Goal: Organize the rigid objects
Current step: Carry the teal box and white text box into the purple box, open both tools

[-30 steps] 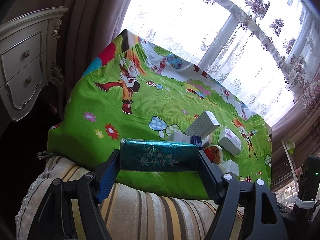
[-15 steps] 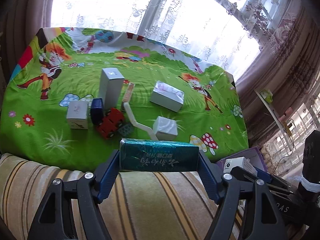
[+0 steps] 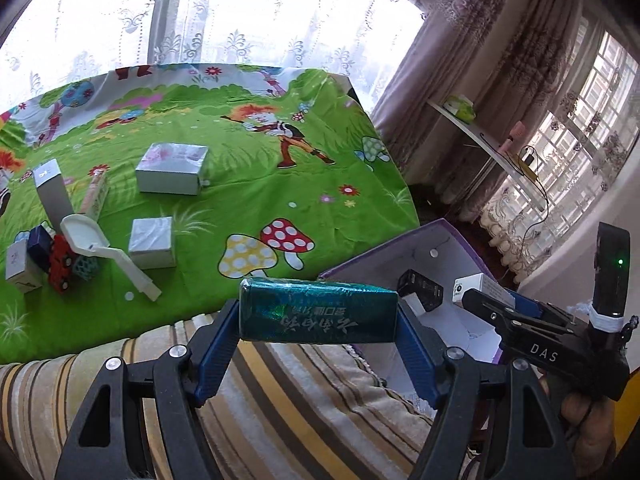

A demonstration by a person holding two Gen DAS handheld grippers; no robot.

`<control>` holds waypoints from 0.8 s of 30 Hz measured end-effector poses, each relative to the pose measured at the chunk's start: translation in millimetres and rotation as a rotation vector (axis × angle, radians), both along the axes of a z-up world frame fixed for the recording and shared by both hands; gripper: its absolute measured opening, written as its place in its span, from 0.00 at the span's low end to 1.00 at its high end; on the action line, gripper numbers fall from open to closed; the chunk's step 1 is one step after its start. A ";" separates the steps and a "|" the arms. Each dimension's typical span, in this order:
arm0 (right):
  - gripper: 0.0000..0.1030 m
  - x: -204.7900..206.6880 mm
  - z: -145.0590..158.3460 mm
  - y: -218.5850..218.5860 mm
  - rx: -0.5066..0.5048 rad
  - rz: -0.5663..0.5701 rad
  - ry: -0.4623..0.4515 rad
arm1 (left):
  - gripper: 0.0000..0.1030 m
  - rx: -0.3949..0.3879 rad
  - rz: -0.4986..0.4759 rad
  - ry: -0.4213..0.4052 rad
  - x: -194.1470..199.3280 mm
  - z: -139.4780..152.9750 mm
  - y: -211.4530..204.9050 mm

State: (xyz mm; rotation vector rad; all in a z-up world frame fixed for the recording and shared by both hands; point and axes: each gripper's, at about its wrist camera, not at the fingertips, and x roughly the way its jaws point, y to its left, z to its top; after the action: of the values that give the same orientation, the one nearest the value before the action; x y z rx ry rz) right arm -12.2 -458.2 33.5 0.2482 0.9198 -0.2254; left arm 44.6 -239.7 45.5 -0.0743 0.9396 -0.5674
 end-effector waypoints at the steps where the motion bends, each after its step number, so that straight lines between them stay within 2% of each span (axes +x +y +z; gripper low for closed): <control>1: 0.78 -2.7 -2.2 -7.0 0.000 -0.014 0.005 | 0.73 0.003 -0.017 0.003 -1.3 -0.5 -6.6; 11: 0.79 -21.1 -3.4 -49.3 -0.015 -0.111 0.005 | 0.73 0.021 -0.190 0.001 -20.8 -0.2 -61.6; 14: 0.84 -23.0 -0.7 -53.6 -0.011 -0.125 -0.004 | 0.75 0.031 -0.249 0.010 -24.9 -2.6 -73.5; 18: 0.91 -24.0 1.8 -56.0 0.005 -0.133 -0.018 | 0.81 0.041 -0.266 0.004 -28.1 -2.6 -77.0; 24: 0.93 -24.9 9.9 -53.3 -0.021 -0.157 -0.055 | 0.83 0.028 -0.239 -0.023 -29.1 3.9 -69.3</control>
State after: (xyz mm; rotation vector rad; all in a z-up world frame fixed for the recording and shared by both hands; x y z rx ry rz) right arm -37.2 -511.5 43.4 0.3061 0.8434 -0.3709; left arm 15.5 -309.0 49.4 0.0704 0.9399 -0.7746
